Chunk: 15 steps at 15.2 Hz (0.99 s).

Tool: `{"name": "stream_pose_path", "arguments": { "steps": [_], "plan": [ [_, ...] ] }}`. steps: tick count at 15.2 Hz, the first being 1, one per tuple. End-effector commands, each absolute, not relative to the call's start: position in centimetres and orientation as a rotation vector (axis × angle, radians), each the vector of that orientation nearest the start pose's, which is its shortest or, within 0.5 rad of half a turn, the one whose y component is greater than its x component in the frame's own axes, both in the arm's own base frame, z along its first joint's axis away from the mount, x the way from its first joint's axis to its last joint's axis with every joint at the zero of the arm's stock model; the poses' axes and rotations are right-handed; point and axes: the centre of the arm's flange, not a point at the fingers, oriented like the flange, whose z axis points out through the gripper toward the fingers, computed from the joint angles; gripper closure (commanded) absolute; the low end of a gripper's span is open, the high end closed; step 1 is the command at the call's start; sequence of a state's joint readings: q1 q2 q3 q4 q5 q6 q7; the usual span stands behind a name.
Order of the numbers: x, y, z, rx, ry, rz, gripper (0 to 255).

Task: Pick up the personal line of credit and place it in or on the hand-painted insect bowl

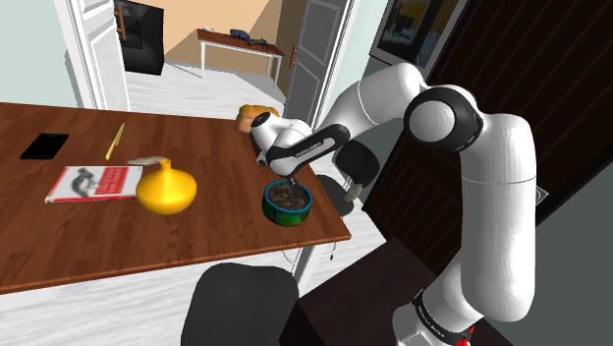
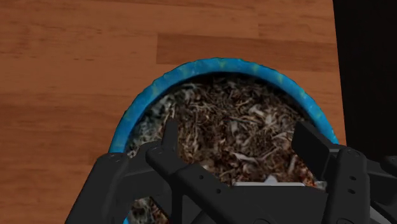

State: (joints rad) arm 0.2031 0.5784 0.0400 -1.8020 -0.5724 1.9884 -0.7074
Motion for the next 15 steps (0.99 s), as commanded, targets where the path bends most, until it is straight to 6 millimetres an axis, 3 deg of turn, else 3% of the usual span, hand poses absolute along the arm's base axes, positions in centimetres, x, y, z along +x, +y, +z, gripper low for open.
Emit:
{"name": "stream_pose_path", "arguments": {
  "steps": [1, 3, 7, 15],
  "plan": [
    [60.4, 11.4, 20.5, -2.708, -2.036, 0.818, 0],
    [60.4, 11.4, 20.5, -2.708, -2.036, 0.818, 0],
    [61.2, 14.0, 24.7, -2.708, -2.036, 0.818, 0],
    [61.2, 14.0, 24.7, -2.708, -2.036, 0.818, 0]
  ]
}}
